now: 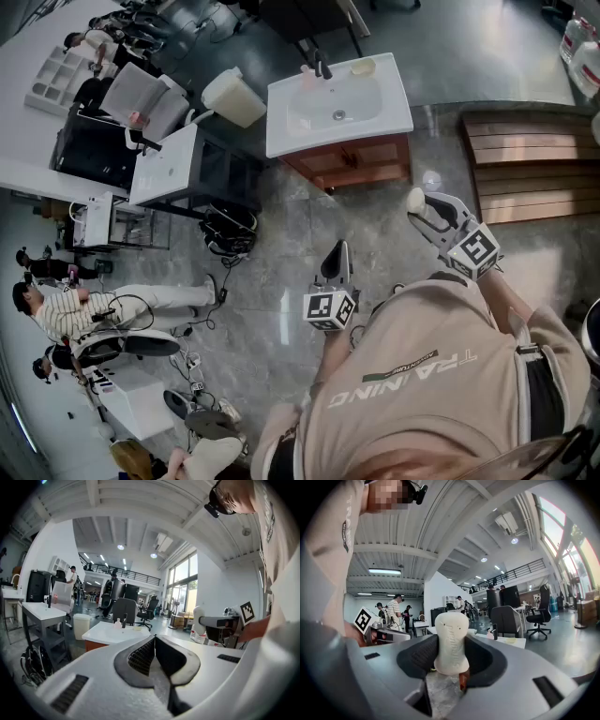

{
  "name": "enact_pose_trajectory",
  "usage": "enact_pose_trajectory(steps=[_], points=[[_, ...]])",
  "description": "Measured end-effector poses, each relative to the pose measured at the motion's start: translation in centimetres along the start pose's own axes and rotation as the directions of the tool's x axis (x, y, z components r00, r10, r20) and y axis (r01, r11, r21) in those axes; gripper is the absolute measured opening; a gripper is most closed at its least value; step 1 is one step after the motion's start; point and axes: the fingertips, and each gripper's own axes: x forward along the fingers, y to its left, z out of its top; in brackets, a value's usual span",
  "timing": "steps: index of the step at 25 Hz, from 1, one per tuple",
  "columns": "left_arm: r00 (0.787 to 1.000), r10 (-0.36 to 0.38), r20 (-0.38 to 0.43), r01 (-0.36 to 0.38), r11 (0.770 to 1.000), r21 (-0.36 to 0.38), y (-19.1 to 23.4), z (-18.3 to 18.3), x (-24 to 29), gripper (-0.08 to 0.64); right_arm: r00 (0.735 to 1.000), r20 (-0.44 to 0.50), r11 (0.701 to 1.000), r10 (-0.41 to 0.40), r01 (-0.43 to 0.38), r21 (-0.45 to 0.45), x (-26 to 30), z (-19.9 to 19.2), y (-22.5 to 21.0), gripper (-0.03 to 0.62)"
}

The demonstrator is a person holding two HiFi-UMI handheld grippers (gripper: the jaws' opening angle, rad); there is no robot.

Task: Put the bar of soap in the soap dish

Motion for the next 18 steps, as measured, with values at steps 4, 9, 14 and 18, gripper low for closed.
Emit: enact_pose_trajectory(steps=[4,9,14,18], points=[[0.999,-0.045,0.017,0.046,0.999,-0.019,0.2,-0.3,-0.8,0.011,1.000,0.002,1.000,-0.015,0.015,0.003,1.0,-0.7,2.4,0.166],[0.997,-0.081,-0.007,0.080,0.996,-0.044,0.5,-2.7,-1.7,0.011,0.999,0.022,0.999,-0.034,0.034,-0.006,2.3,-0.7,4.9,0.166],[0.997,-0.078,-0.025,0.075,0.993,-0.094,1.2,-4.1,-1.4,0.011,0.999,-0.003,0.998,-0.053,0.053,-0.032,2.5,-0.5,4.3,0.166],[0.997,-0.076,-0.028,0.073,0.993,-0.088,2.6,-3.5,0.8,0.011,0.994,-0.026,0.994,-0.105,0.105,-0.018,3.4,-0.9,1.6,0.166]])
